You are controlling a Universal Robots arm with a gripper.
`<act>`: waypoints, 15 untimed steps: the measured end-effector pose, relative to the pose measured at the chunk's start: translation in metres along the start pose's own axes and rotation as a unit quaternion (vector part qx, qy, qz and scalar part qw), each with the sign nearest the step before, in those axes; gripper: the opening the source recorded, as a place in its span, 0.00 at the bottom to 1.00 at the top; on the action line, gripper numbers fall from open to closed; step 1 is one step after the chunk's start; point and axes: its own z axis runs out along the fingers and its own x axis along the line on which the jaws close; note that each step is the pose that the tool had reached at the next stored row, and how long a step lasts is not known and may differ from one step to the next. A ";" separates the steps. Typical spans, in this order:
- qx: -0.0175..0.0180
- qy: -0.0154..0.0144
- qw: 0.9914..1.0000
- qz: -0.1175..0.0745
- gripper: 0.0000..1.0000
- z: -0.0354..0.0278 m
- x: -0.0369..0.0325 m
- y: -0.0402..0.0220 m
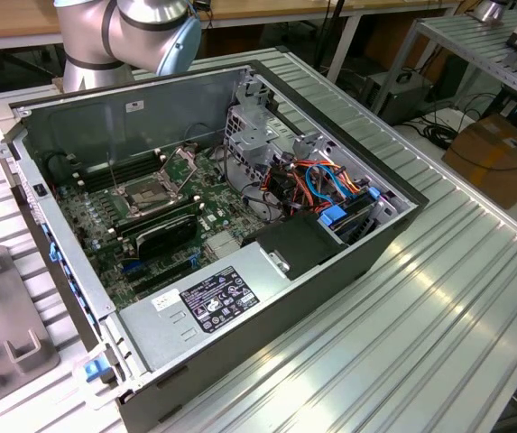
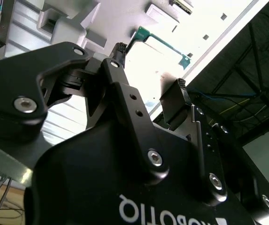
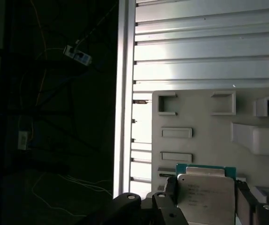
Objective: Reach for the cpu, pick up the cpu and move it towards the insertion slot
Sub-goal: 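Pick up the cpu and move it towards the insertion slot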
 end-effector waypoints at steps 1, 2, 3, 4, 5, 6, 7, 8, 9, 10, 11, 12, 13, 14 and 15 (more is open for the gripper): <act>0.000 0.000 1.000 0.000 0.55 0.0000 -0.0010 0.0000; 0.000 0.000 1.000 0.000 0.55 -0.0001 -0.0015 0.0000; 0.000 0.000 1.000 0.000 0.55 -0.0004 -0.0015 0.0000; 0.000 0.000 1.000 0.000 0.55 -0.0012 -0.0016 0.0000; 0.000 0.000 1.000 0.000 0.55 -0.0047 -0.0016 0.0000; 0.000 -0.002 1.000 0.000 0.55 -0.0101 -0.0016 -0.0001; 0.000 -0.003 1.000 0.000 0.55 -0.0130 -0.0016 -0.0001; 0.000 -0.003 1.000 0.000 0.55 -0.0148 -0.0015 0.0000; 0.000 -0.007 1.000 0.000 0.55 -0.0158 -0.0014 0.0000; 0.001 -0.012 1.000 0.000 0.55 -0.0159 -0.0015 0.0000; 0.001 -0.012 1.000 0.000 0.55 -0.0158 -0.0018 0.0000; 0.001 -0.012 1.000 0.000 0.55 -0.0159 -0.0030 -0.0001; 0.001 -0.012 1.000 0.000 0.55 -0.0159 -0.0058 -0.0002; 0.001 -0.012 1.000 0.000 0.55 -0.0159 -0.0071 -0.0002; 0.001 -0.012 1.000 0.000 0.55 -0.0160 -0.0088 -0.0004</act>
